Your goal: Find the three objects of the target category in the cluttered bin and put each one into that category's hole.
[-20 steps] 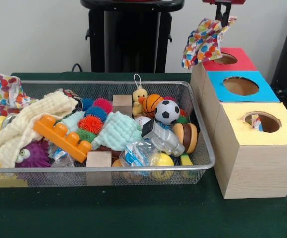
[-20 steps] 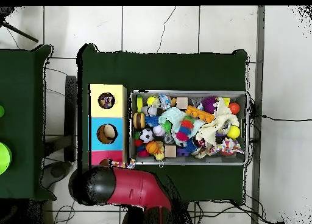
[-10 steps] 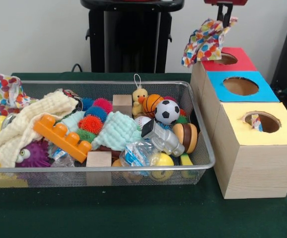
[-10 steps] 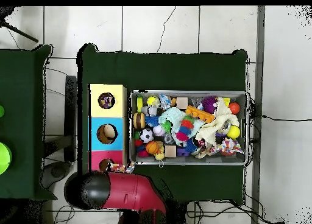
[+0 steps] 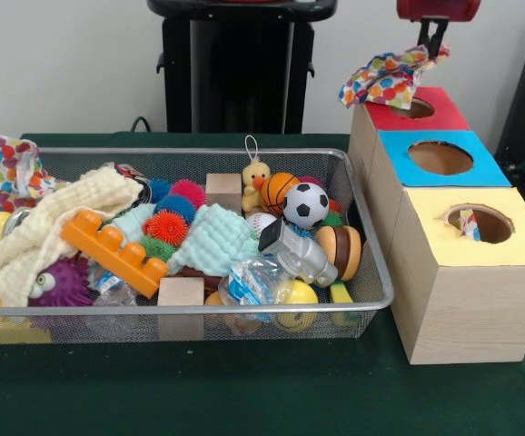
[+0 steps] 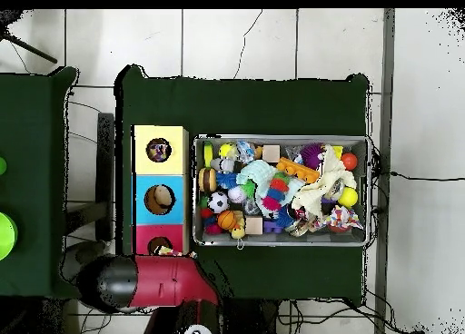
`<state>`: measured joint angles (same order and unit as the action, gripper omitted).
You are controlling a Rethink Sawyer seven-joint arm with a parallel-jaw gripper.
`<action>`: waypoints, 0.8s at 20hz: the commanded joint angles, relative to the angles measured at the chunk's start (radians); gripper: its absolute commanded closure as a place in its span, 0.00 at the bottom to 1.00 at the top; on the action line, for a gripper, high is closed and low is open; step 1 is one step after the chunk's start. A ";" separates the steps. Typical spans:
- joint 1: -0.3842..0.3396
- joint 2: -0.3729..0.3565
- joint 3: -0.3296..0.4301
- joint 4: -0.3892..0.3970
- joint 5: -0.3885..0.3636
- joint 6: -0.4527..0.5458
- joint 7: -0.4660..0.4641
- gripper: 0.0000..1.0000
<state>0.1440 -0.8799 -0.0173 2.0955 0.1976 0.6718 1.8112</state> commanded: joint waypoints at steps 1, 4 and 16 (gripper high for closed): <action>0.040 0.154 0.012 -0.182 0.069 0.030 0.315 1.00; 0.026 0.185 0.025 -0.185 0.095 -0.008 0.287 1.00; 0.001 0.261 -0.004 -0.231 0.072 -0.048 0.206 1.00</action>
<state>0.1849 -0.7044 -0.0203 1.9592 0.2590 0.7028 1.8281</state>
